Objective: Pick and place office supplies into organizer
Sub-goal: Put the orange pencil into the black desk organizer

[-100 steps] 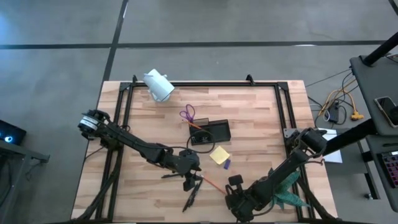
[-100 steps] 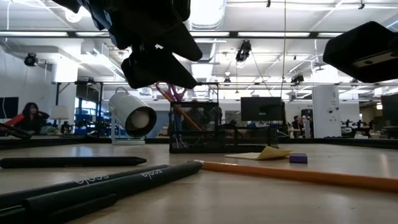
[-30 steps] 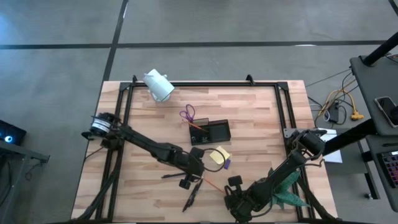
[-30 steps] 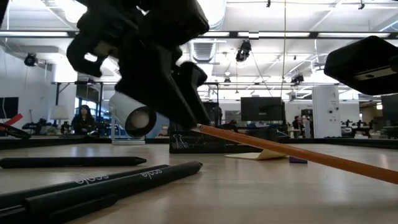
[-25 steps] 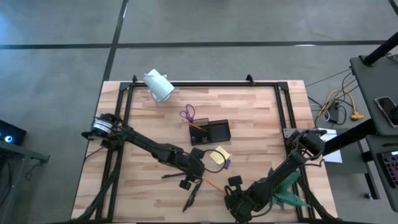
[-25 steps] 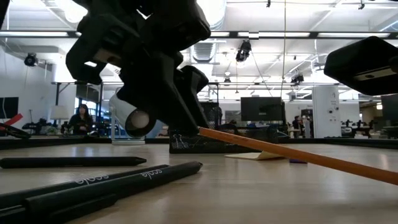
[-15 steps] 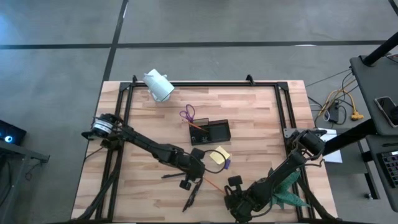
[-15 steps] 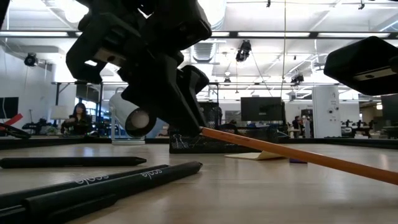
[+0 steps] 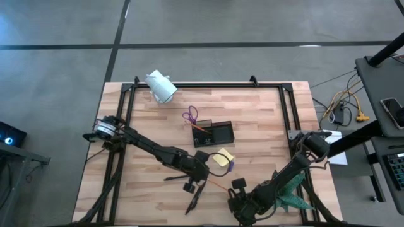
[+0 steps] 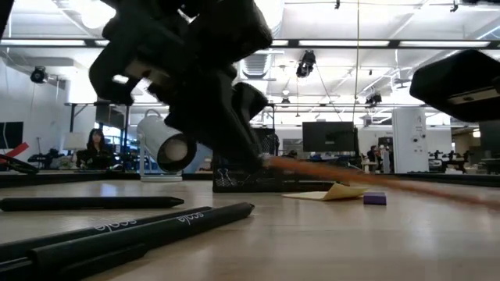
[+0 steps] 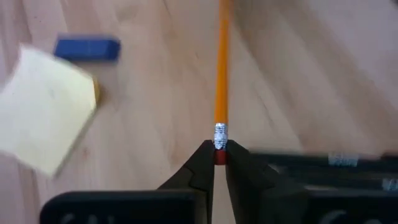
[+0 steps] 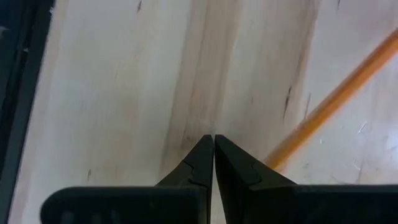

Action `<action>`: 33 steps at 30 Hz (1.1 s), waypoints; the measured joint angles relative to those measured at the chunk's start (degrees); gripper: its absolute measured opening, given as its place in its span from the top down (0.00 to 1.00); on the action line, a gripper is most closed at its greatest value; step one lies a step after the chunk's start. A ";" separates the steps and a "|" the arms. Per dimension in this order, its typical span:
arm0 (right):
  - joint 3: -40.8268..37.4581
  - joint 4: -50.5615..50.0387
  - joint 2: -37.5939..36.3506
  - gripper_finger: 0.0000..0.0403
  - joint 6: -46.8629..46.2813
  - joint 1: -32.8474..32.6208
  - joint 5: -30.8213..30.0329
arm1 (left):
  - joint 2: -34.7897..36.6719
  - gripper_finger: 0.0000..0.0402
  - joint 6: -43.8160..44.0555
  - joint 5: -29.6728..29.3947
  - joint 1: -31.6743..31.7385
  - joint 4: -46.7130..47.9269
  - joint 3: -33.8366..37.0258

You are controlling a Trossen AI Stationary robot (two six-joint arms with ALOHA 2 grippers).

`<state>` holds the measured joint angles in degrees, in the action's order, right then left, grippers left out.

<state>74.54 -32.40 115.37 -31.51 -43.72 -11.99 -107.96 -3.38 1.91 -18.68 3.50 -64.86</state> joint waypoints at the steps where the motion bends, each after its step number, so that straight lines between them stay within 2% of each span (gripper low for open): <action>1: -0.04 0.00 0.04 0.98 -0.02 0.02 0.02 | 0.00 0.97 0.00 0.06 -0.02 -0.10 -0.21; 7: -0.04 -0.55 -0.13 0.98 -0.02 -0.22 -0.08 | 0.29 0.97 -0.76 -1.36 -0.02 3.49 -1.64; 15: -0.02 -3.87 -1.42 0.98 -2.85 -0.68 -2.53 | 4.21 0.97 -6.59 -9.83 0.17 24.62 -8.00; 18: -0.02 -4.80 -1.42 0.98 -4.26 -0.68 -4.32 | 8.20 0.97 -7.29 -15.38 0.26 32.87 -11.36; 25: -0.13 -4.94 -0.57 0.98 -6.03 -0.66 -8.94 | 17.51 0.97 -7.74 -37.84 1.60 59.52 -23.49; 27: -0.15 -5.08 -0.23 0.98 -6.08 -0.63 -10.93 | 18.30 0.97 -7.57 -42.46 3.47 67.50 -26.62; 30: -0.15 -4.91 -0.09 0.98 -8.44 -0.16 -13.77 | 18.13 0.97 -7.55 -44.11 7.11 78.34 -29.83; 33: -0.15 -4.83 -0.09 0.98 -10.61 0.50 -15.09 | 17.22 0.97 -9.11 -44.31 9.33 84.68 -30.99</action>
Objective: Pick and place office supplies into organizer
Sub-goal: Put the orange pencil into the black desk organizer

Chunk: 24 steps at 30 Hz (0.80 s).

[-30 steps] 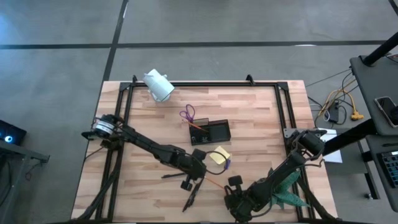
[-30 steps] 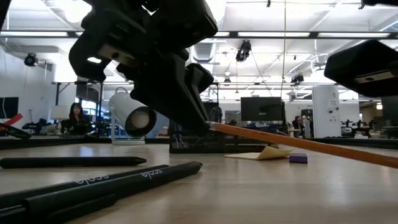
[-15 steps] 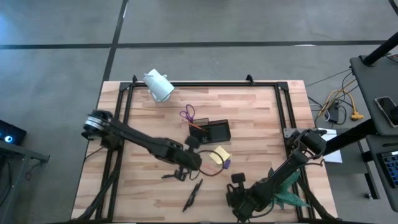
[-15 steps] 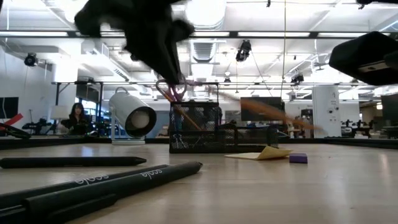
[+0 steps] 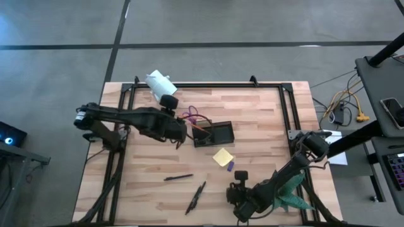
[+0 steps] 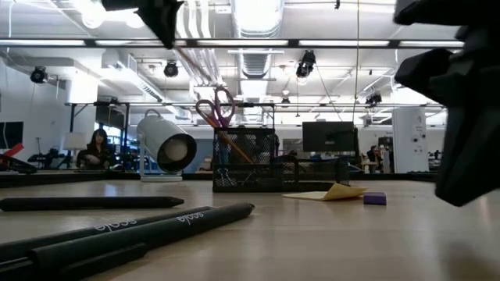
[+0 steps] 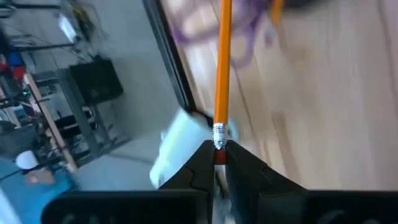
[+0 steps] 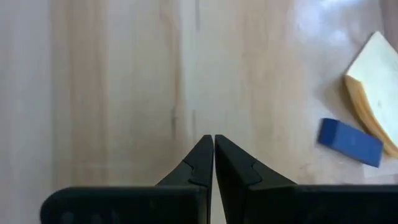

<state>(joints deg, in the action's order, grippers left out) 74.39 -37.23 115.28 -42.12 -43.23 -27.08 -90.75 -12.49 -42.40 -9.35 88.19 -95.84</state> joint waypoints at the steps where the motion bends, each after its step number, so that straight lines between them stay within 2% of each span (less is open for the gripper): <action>1: 0.00 -0.04 0.00 0.98 0.02 0.09 -0.04 | -0.52 0.97 -0.51 0.10 0.26 2.14 -0.07; 14: -0.04 0.08 0.00 0.98 -1.84 0.01 -0.10 | -11.19 0.97 -13.20 1.48 2.30 1.68 -1.44; 24: 0.02 0.15 0.00 0.98 -5.05 0.00 0.03 | -13.58 0.97 -16.06 1.55 2.28 -7.02 -3.59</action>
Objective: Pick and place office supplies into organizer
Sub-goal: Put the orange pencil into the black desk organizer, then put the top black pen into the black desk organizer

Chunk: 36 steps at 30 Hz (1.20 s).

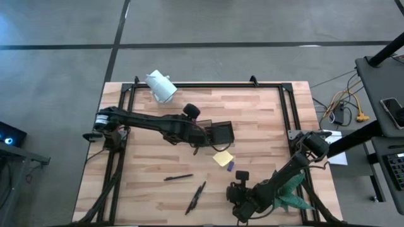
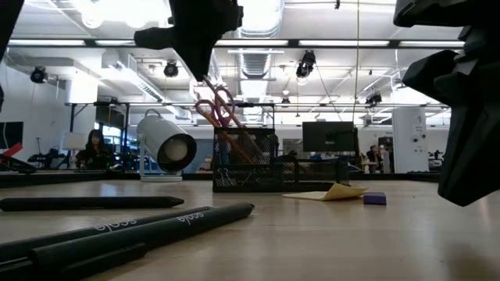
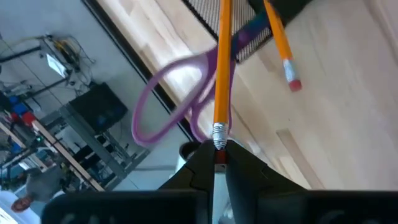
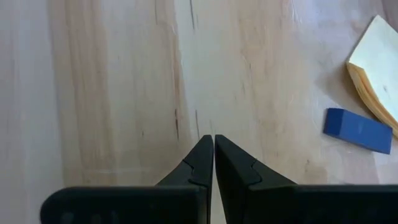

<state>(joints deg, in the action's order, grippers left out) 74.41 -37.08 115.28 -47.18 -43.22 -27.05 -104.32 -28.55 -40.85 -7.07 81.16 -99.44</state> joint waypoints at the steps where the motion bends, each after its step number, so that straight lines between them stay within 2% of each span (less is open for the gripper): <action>1: 0.00 0.00 0.00 0.98 0.02 0.00 -0.02 | -0.02 0.97 -0.51 0.03 0.00 -0.39 0.08; 9: 0.02 0.00 0.00 0.98 0.30 0.00 0.00 | -0.97 0.97 -1.54 -0.17 0.72 -2.82 0.92; 13: 0.04 0.02 0.00 0.98 0.22 -0.02 0.00 | -1.01 0.95 2.52 -1.22 0.72 -3.03 1.07; 20: 0.04 0.04 0.00 0.98 0.20 -0.01 0.00 | -0.97 0.77 3.15 0.44 0.65 -2.58 1.48; 24: 0.04 0.04 0.00 0.98 -0.17 -0.02 0.00 | -0.82 0.65 7.42 0.36 0.58 -1.72 1.40; 28: 0.04 0.04 0.00 0.98 -0.77 0.00 0.00 | -0.46 0.57 14.05 0.58 -0.84 5.08 -0.53; 32: 0.04 0.12 0.00 0.98 0.59 0.00 0.00 | 1.64 0.55 22.80 8.55 -4.79 8.71 -1.49; 36: 0.04 0.17 0.00 0.98 3.82 0.17 -0.02 | 4.29 0.55 35.14 25.18 -9.39 7.68 -1.38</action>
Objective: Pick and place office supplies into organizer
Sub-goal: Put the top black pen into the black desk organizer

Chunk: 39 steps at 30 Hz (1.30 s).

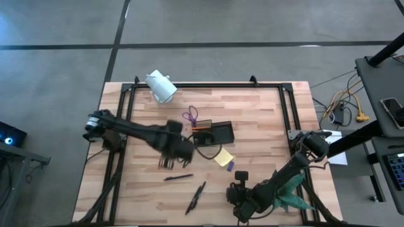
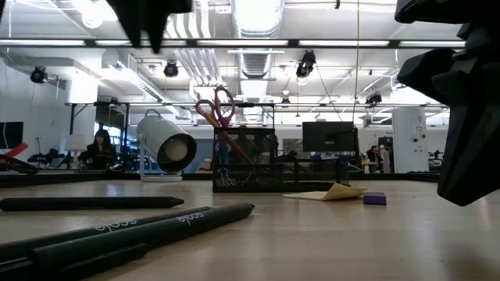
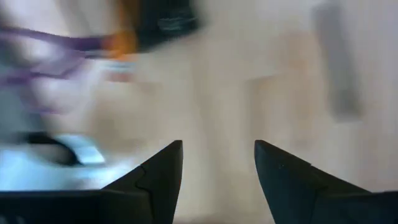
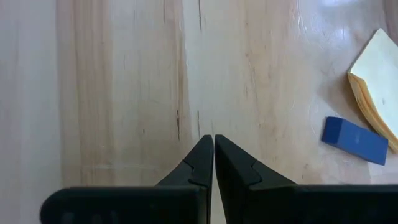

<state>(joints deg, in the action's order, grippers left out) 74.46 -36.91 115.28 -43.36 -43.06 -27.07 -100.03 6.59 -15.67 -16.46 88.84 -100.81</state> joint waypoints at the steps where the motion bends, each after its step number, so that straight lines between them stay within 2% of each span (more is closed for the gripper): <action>1: 0.00 0.02 0.00 0.98 0.36 0.21 0.04 | 0.32 0.55 4.06 2.92 -1.18 -0.34 0.22; 4: 0.00 1.18 0.00 0.98 1.60 1.53 2.02 | 1.01 0.55 15.23 5.57 -4.76 -1.95 2.06; 8: -0.02 7.99 0.00 0.98 7.57 6.97 16.20 | 1.71 0.55 29.86 6.44 -9.81 -9.12 7.30; 10: 0.03 11.99 0.00 0.98 10.16 9.88 19.71 | 1.71 0.55 36.30 6.57 -12.55 -12.67 10.36; 14: 2.69 14.31 -0.04 0.98 15.31 14.17 19.63 | 1.73 0.55 47.42 7.29 -17.92 -18.00 16.13; 19: 7.37 17.17 -0.06 0.98 28.24 16.32 19.65 | 2.63 0.55 58.43 7.22 -24.23 -26.73 22.14; 22: 9.40 18.08 0.36 0.96 35.47 17.02 19.63 | 2.78 0.55 64.59 4.80 -26.75 -31.18 25.52; 25: 10.67 18.32 1.39 0.90 36.94 18.11 19.77 | 2.87 0.55 70.62 1.80 -28.43 -32.85 28.23; 32: 13.40 17.63 5.67 0.68 36.46 21.17 20.10 | 4.26 0.55 82.37 -3.01 -30.52 -35.88 33.32; 39: 17.51 16.79 10.66 0.56 41.76 21.96 20.04 | 7.58 0.54 86.99 -6.60 -31.70 -37.60 39.39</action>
<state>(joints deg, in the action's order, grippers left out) 91.97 -20.12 125.95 -1.60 -21.10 -7.03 -92.45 93.58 -22.27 -48.16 51.24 -61.42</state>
